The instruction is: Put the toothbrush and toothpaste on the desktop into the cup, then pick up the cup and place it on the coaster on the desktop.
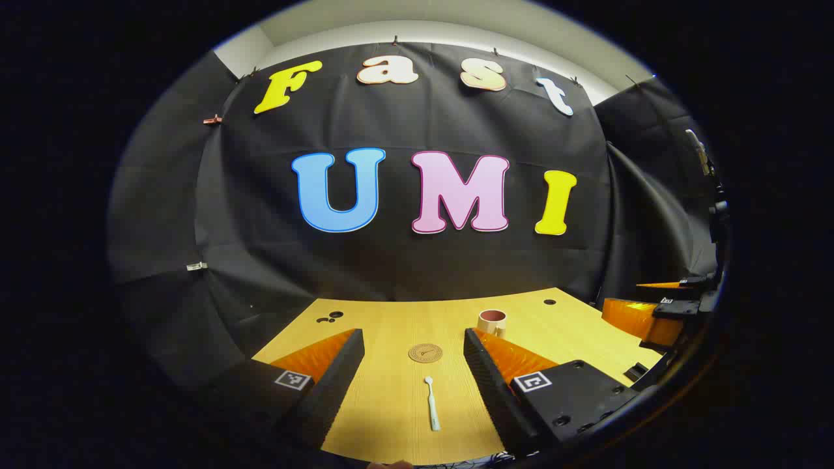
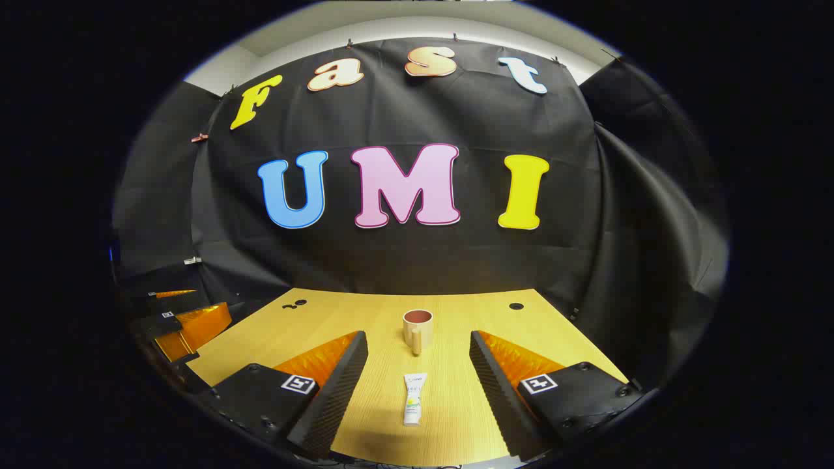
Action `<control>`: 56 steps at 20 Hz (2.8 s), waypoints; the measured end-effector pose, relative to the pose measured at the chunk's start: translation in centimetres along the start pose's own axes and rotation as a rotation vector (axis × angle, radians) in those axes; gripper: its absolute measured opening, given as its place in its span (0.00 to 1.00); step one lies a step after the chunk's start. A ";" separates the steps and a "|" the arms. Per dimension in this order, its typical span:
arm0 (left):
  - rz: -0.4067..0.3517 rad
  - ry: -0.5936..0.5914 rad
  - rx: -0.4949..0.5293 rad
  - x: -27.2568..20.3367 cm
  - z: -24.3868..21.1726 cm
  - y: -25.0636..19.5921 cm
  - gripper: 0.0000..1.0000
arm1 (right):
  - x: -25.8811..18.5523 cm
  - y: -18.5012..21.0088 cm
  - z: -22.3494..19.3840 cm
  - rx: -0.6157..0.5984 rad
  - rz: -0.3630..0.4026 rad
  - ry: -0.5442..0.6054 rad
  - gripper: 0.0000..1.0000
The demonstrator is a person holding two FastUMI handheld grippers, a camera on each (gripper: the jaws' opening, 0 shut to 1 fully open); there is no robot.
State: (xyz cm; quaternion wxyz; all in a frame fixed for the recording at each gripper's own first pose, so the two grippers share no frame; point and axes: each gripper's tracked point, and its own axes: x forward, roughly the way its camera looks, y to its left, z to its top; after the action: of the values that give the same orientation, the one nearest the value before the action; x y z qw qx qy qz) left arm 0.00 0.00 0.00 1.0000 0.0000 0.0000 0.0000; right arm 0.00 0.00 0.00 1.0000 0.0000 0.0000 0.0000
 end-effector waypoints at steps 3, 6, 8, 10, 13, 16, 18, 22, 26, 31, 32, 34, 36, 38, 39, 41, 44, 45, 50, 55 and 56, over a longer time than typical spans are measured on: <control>0.012 0.008 0.008 0.2 -0.3 0.0 0.97 | 0.5 -0.3 -0.3 0.005 -0.006 0.016 0.97; 0.009 0.013 0.004 0.5 -0.3 -0.4 0.97 | 0.9 -0.5 -0.6 0.003 -0.012 0.024 0.97; 0.010 0.016 0.004 0.7 -0.5 -0.5 0.97 | 1.3 -0.5 -1.0 0.001 -0.005 0.037 0.97; 0.013 0.021 0.004 0.9 -0.6 -0.6 0.97 | 1.7 -0.3 -1.3 0.001 0.004 0.050 0.97; 0.022 0.031 -0.002 1.3 -1.0 -0.4 0.97 | 2.4 0.1 -1.8 -0.004 0.017 0.073 0.97; 0.035 0.039 -0.006 1.9 -1.1 -0.1 0.97 | 3.4 0.4 -2.4 0.005 0.032 0.098 0.97; 0.046 0.044 -0.007 2.1 -1.2 0.0 0.97 | 4.2 0.8 -2.8 0.009 0.043 0.121 0.97; 0.075 0.062 -0.017 2.4 -1.7 0.4 0.97 | 6.1 1.2 -4.2 0.010 0.060 0.189 0.98; 0.119 0.083 -0.024 3.2 -2.3 1.2 0.97 | 8.2 2.2 -5.8 0.006 0.098 0.246 0.98; 0.185 0.108 -0.026 3.9 -2.9 2.2 0.97 | 10.8 2.8 -8.8 -0.005 0.146 0.352 0.98; 0.204 0.115 -0.028 4.0 -3.1 2.3 0.97 | 11.5 2.8 -9.5 -0.007 0.153 0.378 0.98; 0.231 0.134 -0.036 4.2 -3.8 2.5 0.97 | 12.2 2.7 -11.1 -0.017 0.162 0.431 0.98; 0.260 0.157 -0.044 4.5 -4.5 2.7 0.97 | 13.2 2.5 -13.3 -0.032 0.169 0.497 0.98; 0.298 0.177 -0.040 4.6 -5.1 3.1 0.97 | 14.1 2.3 -15.4 -0.041 0.172 0.565 0.98; 0.317 0.189 -0.031 4.6 -5.6 3.5 0.97 | 14.5 2.0 -16.4 -0.060 0.165 0.599 0.98; 0.337 0.209 -0.026 4.7 -6.1 3.7 0.98 | 15.2 2.0 -18.2 -0.081 0.165 0.662 0.98; 0.368 0.231 -0.031 4.7 -6.6 4.1 0.98 | 15.8 2.5 -20.6 -0.073 0.186 0.752 0.99; 0.383 0.238 -0.029 4.6 -6.9 4.2 0.99 | 16.0 2.8 -21.2 -0.074 0.200 0.771 0.99; 0.418 0.267 -0.041 4.4 -7.7 4.1 0.98 | 16.8 1.7 -24.8 -0.120 0.179 0.869 0.99; 0.415 0.294 -0.044 4.0 -8.4 3.8 0.98 | 16.9 1.6 -26.7 -0.094 0.151 0.954 0.99; 0.413 0.296 -0.041 4.0 -8.4 3.8 0.98 | 16.8 1.7 -26.9 -0.094 0.152 0.963 0.99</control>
State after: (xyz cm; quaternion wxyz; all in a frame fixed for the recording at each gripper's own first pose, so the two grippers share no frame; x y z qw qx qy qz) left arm 4.00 3.84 -8.39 0.9677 -0.0202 0.1466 0.2041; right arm 16.80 1.70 -26.85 0.8825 -0.0451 0.4624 0.0729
